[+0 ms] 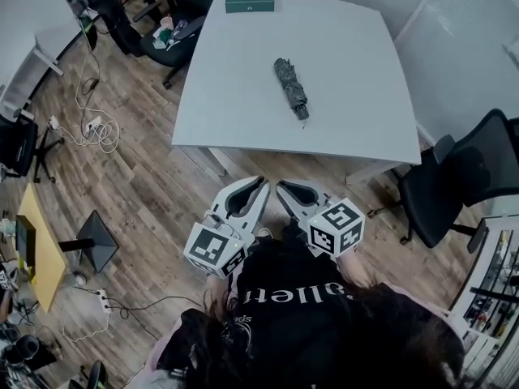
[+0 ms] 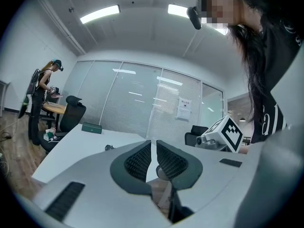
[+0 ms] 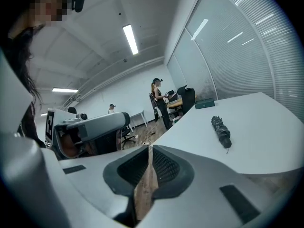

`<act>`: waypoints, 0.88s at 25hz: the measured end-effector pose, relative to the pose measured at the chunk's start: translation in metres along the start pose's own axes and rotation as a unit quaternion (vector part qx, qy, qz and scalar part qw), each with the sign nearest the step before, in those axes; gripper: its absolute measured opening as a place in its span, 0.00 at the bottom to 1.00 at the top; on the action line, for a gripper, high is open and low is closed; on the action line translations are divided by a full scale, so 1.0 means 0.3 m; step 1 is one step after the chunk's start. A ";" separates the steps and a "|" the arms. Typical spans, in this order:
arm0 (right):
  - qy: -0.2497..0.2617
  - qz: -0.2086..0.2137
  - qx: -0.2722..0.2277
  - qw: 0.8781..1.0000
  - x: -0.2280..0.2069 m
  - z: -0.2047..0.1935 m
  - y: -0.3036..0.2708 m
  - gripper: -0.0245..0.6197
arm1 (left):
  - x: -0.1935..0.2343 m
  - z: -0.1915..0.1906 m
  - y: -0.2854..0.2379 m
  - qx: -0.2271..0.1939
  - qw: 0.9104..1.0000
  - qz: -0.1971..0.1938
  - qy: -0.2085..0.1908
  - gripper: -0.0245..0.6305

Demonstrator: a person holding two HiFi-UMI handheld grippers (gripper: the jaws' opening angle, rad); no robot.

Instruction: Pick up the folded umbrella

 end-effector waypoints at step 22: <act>-0.009 0.003 0.025 1.000 -0.438 0.259 -0.440 0.10 | 0.409 0.115 -0.318 0.008 0.998 0.056 0.003 0.12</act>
Point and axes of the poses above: the fingertips, and each gripper's own axes: y backward along the fingers, x to its left, z out of its top, the point moved 9 cm from there along y, backward along the fingers, and after that the axes turned 14 degrees about -z, right-handed, at the moved point
